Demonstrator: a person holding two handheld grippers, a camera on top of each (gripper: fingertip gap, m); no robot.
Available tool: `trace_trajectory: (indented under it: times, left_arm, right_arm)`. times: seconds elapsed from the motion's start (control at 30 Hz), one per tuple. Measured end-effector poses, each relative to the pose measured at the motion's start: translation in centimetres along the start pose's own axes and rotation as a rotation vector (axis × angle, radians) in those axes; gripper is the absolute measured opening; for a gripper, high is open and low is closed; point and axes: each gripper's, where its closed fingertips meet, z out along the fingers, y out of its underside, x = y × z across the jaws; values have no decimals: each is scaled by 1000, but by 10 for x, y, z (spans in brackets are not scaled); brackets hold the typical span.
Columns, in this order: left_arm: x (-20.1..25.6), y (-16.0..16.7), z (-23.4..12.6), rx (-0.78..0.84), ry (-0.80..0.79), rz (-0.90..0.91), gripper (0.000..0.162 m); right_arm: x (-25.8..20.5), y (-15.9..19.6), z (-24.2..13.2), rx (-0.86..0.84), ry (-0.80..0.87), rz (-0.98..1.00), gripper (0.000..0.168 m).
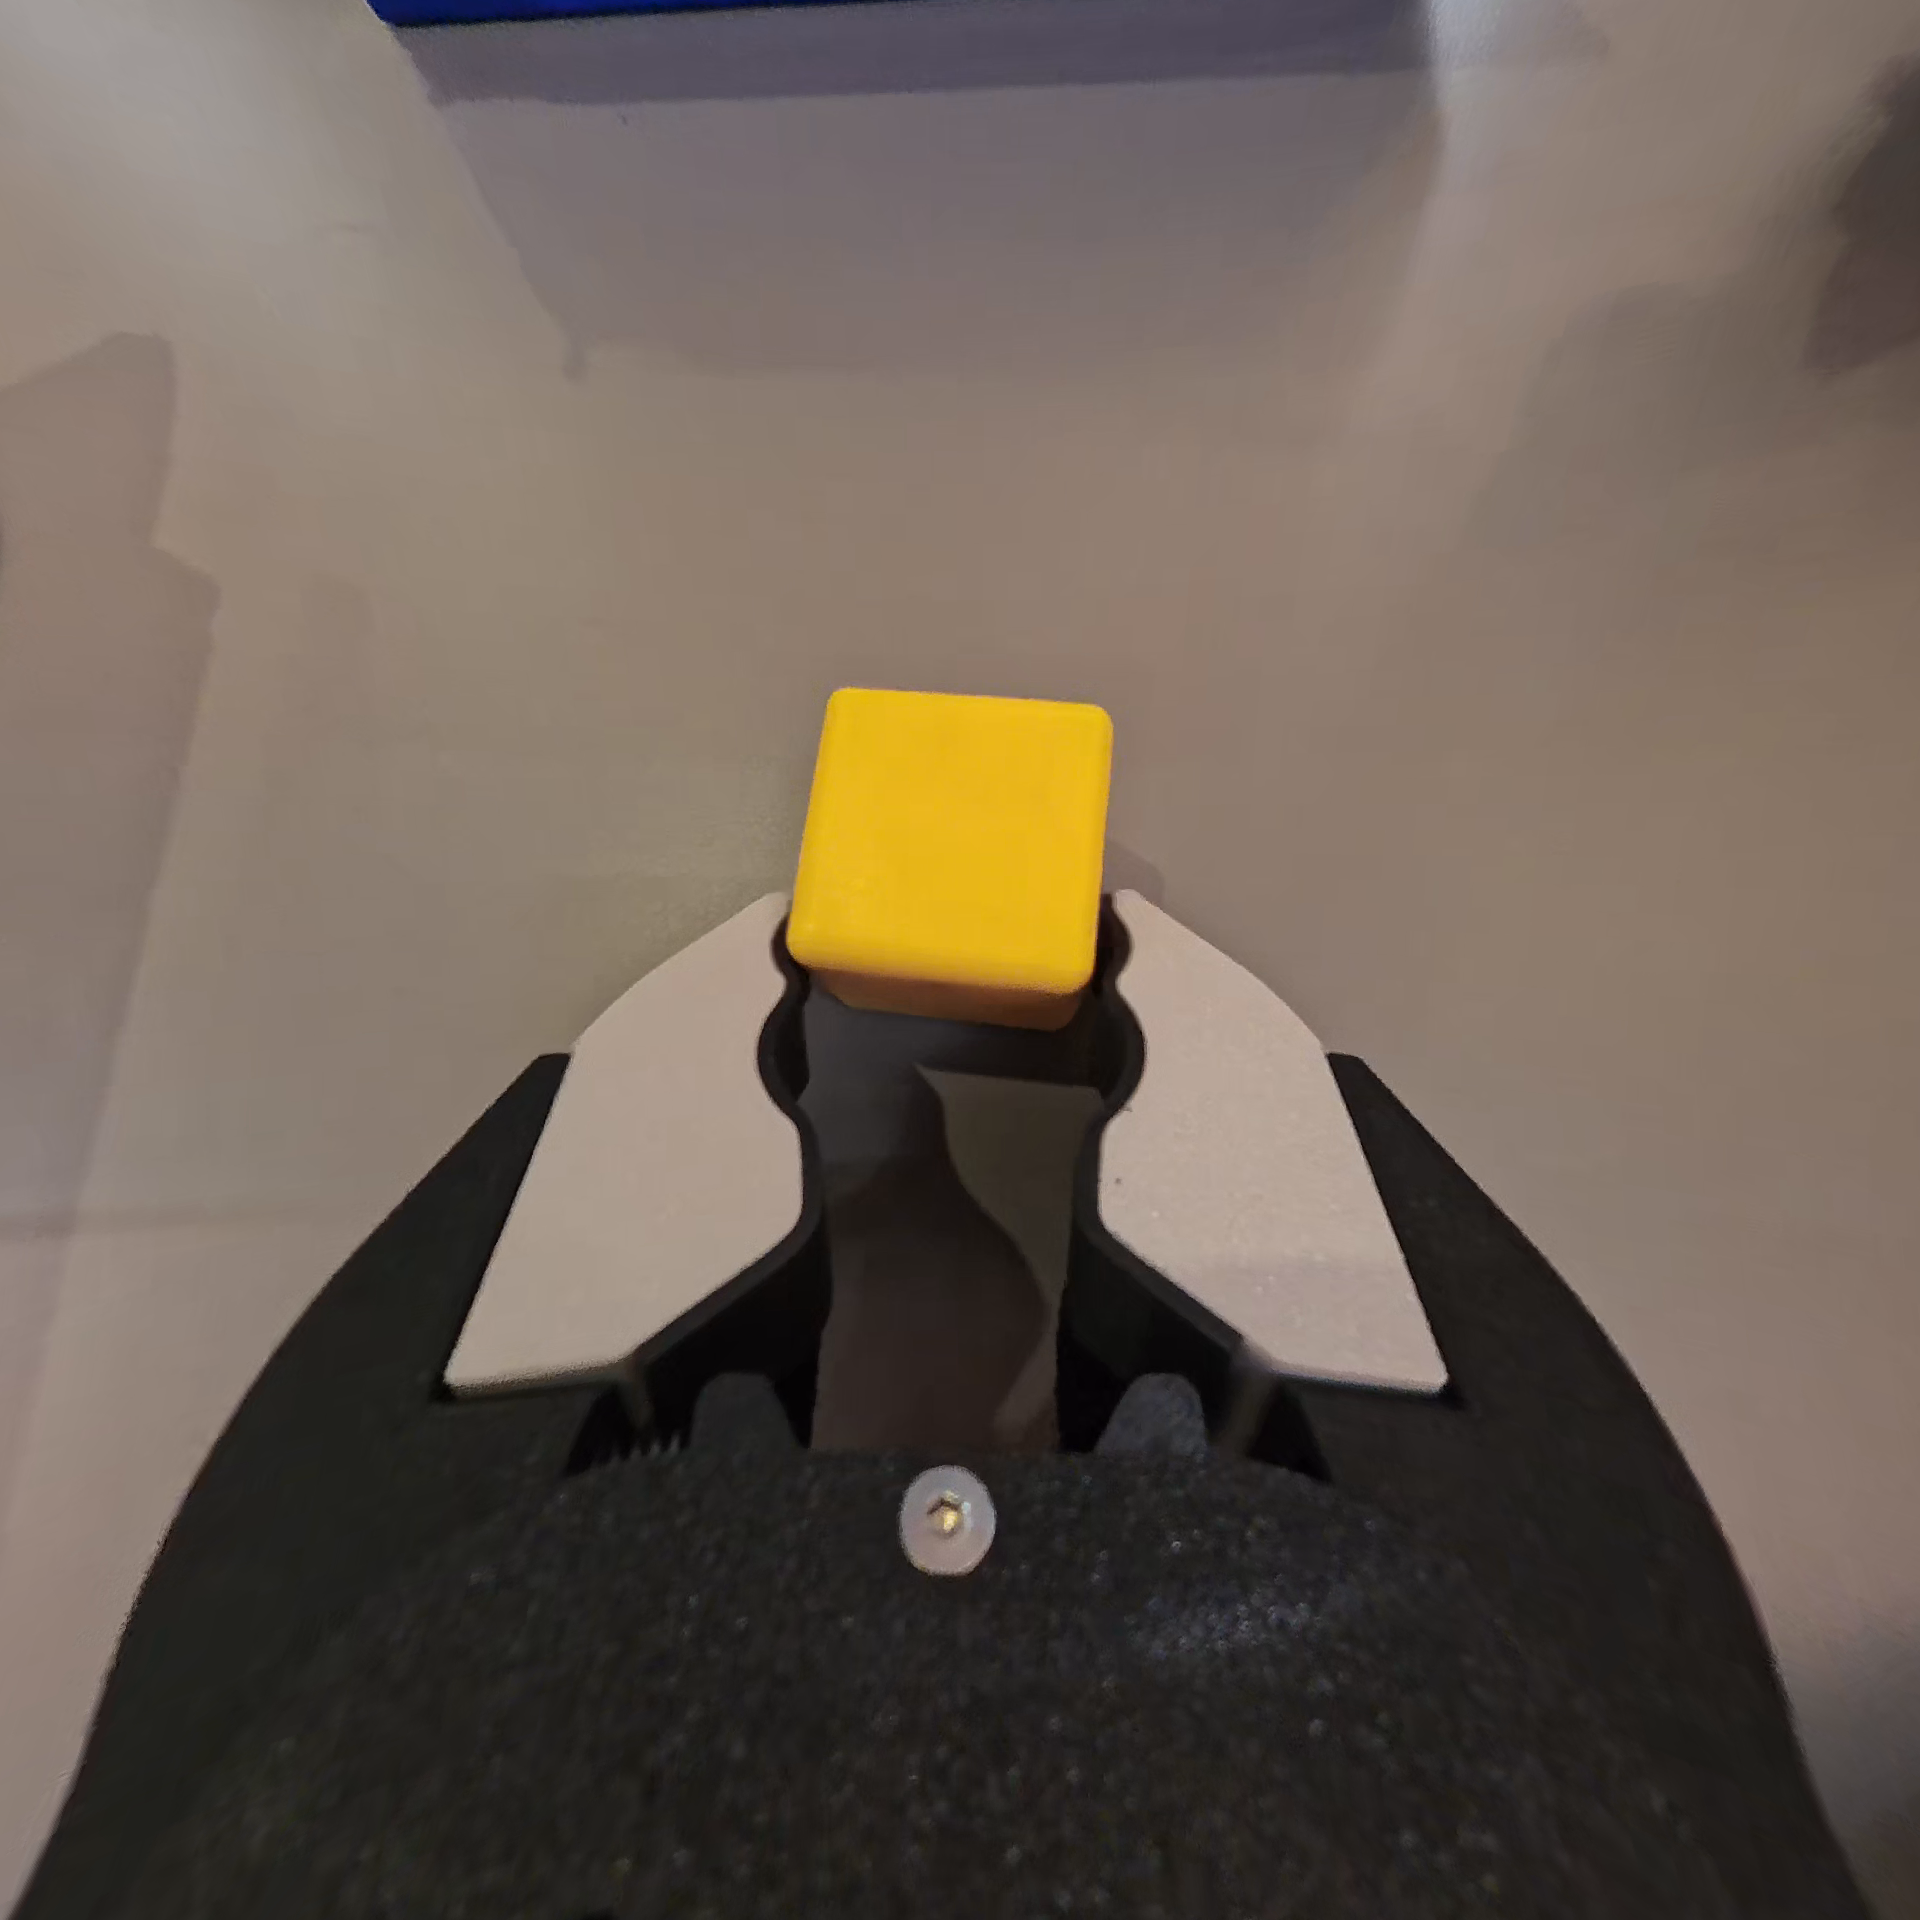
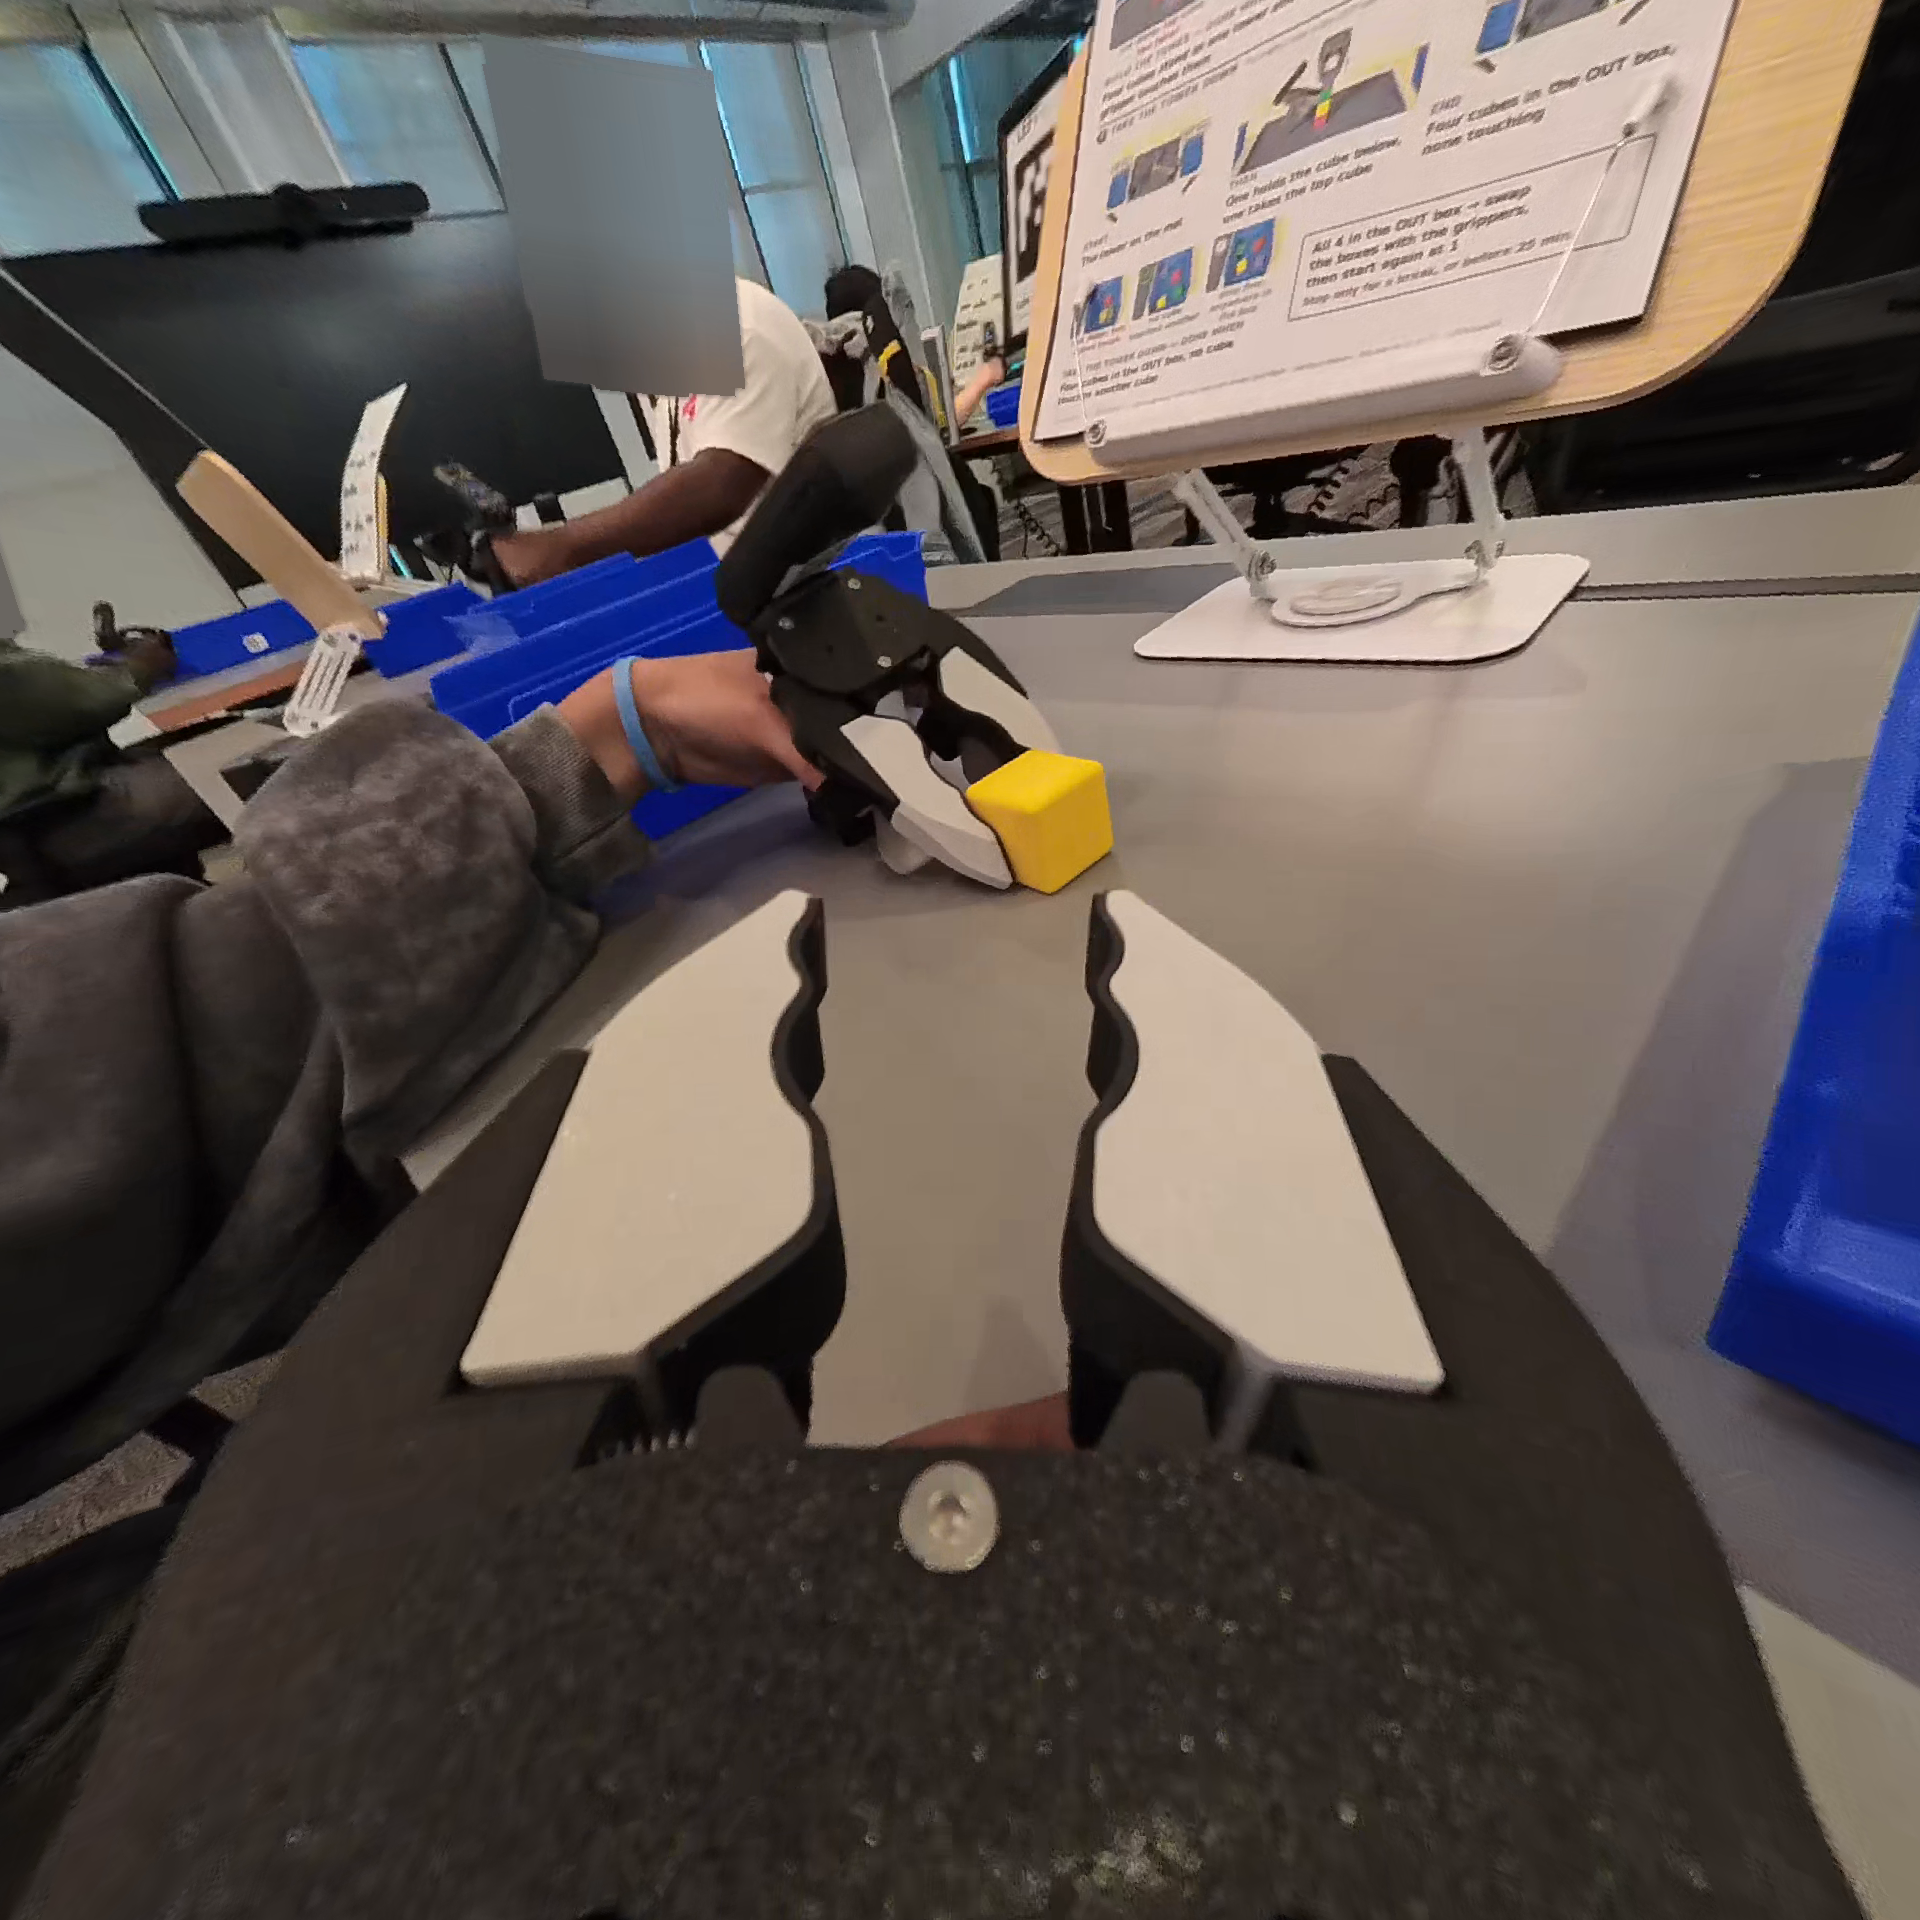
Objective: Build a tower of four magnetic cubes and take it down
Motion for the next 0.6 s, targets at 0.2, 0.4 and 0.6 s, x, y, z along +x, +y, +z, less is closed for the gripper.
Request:
trace_trajectory:
  times: [0.2,0.4,0.6]
  left_arm:
    - [1,-33,-49,172,-188,-143,72]
    - [20,-74,-124,527,-512,-482,64]
    - [105,-13,-139,489,-717,-560,58]
  right_arm:
    - [0,3,1,-22,-11,14,49]
    - [-1,3,0,-20,-33,30,49]
    - [-3,7,2,-53,-25,3,49]
